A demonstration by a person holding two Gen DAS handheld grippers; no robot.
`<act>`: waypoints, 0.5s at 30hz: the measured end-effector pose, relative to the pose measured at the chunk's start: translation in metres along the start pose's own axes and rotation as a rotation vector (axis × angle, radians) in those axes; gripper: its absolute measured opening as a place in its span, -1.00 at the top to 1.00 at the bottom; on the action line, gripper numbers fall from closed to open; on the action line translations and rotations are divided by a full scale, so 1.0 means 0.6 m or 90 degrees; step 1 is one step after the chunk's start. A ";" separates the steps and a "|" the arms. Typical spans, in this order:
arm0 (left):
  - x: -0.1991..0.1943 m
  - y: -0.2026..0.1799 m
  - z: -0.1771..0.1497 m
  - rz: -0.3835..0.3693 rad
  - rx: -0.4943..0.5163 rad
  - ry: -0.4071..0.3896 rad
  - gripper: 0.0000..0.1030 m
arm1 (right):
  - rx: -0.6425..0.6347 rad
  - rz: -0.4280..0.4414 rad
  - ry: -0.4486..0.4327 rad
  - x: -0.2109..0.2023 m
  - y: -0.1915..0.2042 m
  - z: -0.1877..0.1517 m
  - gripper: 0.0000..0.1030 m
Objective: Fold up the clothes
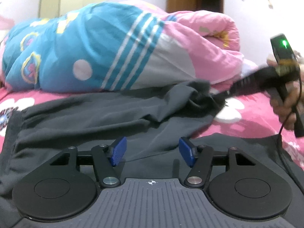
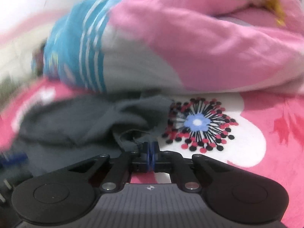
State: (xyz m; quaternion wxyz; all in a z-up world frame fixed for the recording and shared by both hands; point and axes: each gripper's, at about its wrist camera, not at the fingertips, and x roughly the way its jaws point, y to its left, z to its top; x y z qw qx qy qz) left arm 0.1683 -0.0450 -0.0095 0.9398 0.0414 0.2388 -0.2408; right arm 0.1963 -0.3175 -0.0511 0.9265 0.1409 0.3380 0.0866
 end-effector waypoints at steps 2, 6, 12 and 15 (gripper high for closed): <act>0.013 -0.018 0.010 -0.007 0.022 0.016 -0.22 | 0.086 0.045 -0.007 -0.005 -0.031 0.007 0.96; 0.047 -0.054 0.029 -0.023 0.076 0.043 -0.26 | 0.271 0.134 -0.007 0.002 -0.098 0.008 0.96; 0.100 -0.089 0.033 -0.009 0.140 0.076 -0.19 | 0.446 0.185 0.009 0.020 -0.168 -0.032 0.97; 0.112 -0.092 0.025 -0.002 0.149 0.083 -0.03 | 0.512 0.184 0.030 0.021 -0.199 -0.065 0.96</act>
